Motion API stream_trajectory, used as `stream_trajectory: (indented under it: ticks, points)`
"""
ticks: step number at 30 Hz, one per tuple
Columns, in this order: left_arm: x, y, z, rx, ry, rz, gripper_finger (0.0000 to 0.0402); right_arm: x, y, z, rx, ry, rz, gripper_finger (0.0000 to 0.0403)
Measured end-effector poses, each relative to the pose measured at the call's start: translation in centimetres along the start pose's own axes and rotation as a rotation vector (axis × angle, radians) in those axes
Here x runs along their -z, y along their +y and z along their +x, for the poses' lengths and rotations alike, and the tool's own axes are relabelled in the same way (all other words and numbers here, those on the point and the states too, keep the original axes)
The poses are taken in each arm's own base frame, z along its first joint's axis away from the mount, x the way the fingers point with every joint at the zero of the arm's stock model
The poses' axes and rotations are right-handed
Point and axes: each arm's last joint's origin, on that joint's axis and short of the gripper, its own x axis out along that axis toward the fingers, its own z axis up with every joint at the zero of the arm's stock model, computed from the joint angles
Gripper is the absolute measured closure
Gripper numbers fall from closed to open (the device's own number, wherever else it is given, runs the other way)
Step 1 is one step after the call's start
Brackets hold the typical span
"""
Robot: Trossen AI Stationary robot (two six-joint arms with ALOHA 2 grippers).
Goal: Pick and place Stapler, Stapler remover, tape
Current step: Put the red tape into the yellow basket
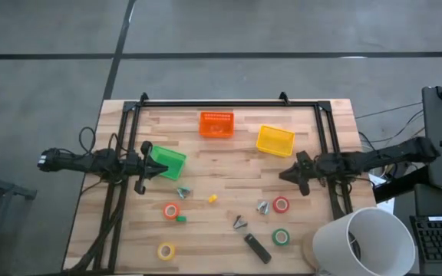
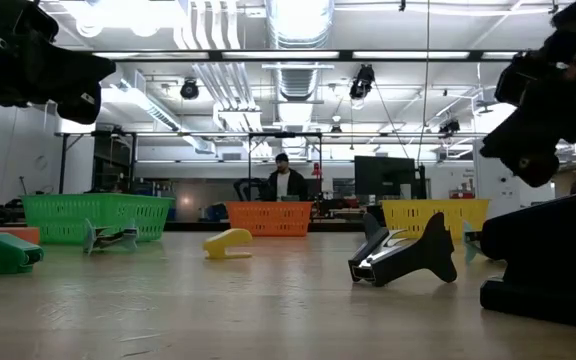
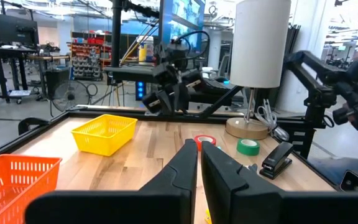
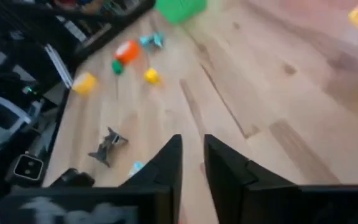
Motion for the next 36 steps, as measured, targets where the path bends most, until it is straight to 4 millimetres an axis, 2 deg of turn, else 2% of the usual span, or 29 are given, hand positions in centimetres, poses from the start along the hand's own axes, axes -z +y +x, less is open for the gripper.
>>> stream_trajectory:
  ticks: [6, 9, 13, 17, 26, 36]
  points:
    - [0.0, 0.0, 0.0, 0.0, 0.0, 0.0, 0.0377, -1.0, 1.7, 1.5, 0.143, 0.165, 0.031, 0.0281]
    - [0.0, 0.0, 0.0, 0.0, 0.0, 0.0, 0.0376, -1.3, 3.1, 2.5, 0.18, 0.264, 0.001, 0.0261]
    - [0.0, 0.0, 0.0, 0.0, 0.0, 0.0, 0.0378, -1.9, 5.8, 3.7, 0.172, 0.352, -0.083, 0.0248]
    - [0.0, 0.0, 0.0, 0.0, 0.001, 0.0, 0.0376, -1.8, 7.5, 4.4, 0.265, 0.46, -0.079, 0.0247]
    - [0.0, 0.0, 0.0, 0.0, 0.001, 0.0, 0.0378, 0.5, 8.7, 6.1, 0.377, 0.589, -0.076, 0.0269]
    - [0.0, 0.0, 0.0, 0.0, 0.001, 0.0, 0.0378, 1.2, 8.0, 6.4, 0.517, 0.673, -0.074, 0.0294]
